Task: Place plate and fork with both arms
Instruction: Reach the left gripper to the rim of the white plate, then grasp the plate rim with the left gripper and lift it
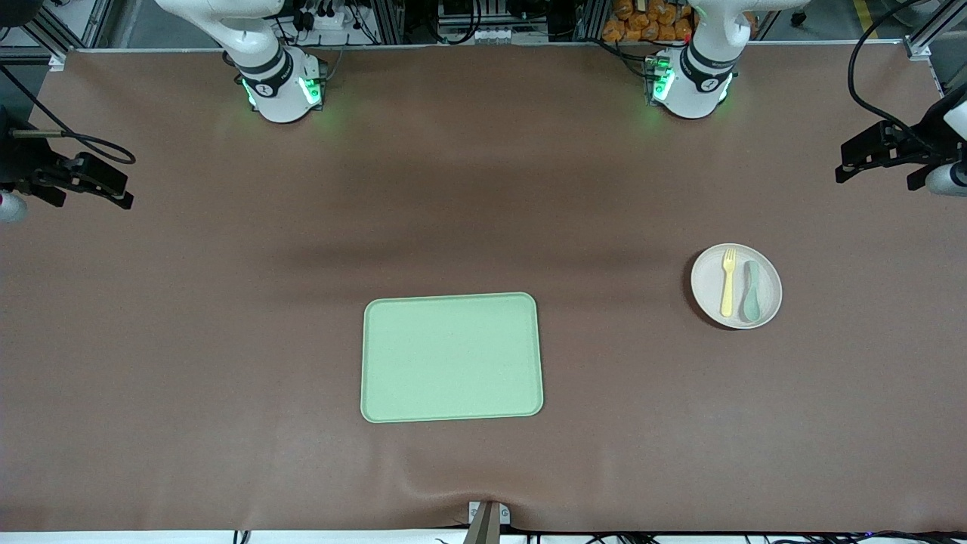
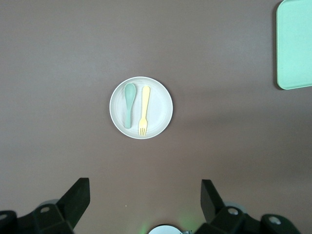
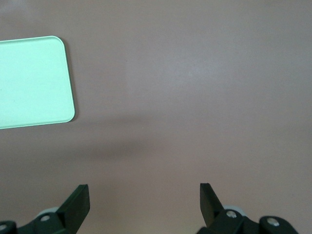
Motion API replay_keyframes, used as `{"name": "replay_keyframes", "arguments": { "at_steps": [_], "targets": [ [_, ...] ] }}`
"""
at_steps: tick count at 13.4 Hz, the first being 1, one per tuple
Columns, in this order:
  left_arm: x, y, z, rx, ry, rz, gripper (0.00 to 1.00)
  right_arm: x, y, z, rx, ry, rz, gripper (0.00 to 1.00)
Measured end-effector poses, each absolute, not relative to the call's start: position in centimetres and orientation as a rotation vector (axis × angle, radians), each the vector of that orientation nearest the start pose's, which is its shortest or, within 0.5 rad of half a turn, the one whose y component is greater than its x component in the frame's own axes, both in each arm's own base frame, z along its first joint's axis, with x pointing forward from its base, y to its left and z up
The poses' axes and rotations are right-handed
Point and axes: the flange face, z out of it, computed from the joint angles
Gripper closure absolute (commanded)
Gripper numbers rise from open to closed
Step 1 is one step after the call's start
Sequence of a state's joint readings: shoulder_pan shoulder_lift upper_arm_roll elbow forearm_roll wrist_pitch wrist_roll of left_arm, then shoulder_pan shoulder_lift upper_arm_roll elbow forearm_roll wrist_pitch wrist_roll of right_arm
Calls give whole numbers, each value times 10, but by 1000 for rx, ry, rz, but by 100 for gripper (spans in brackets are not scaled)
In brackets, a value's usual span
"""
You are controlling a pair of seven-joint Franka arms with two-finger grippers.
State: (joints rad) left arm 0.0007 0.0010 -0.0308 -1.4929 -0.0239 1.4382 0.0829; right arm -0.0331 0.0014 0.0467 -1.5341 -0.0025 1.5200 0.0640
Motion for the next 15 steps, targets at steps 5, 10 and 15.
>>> {"name": "replay_keyframes", "arguments": {
  "at_steps": [5, 10, 15],
  "targets": [
    [555, 13, 603, -3157, 86, 278, 0, 550, 4, 636, -3143, 90, 27, 0],
    [624, 143, 366, -3161, -138, 570, 0, 551, 2, 636, -3143, 94, 30, 0],
    [613, 122, 230, -3142, -68, 568, 0, 550, 1, 636, -3143, 98, 37, 0]
  ]
}}
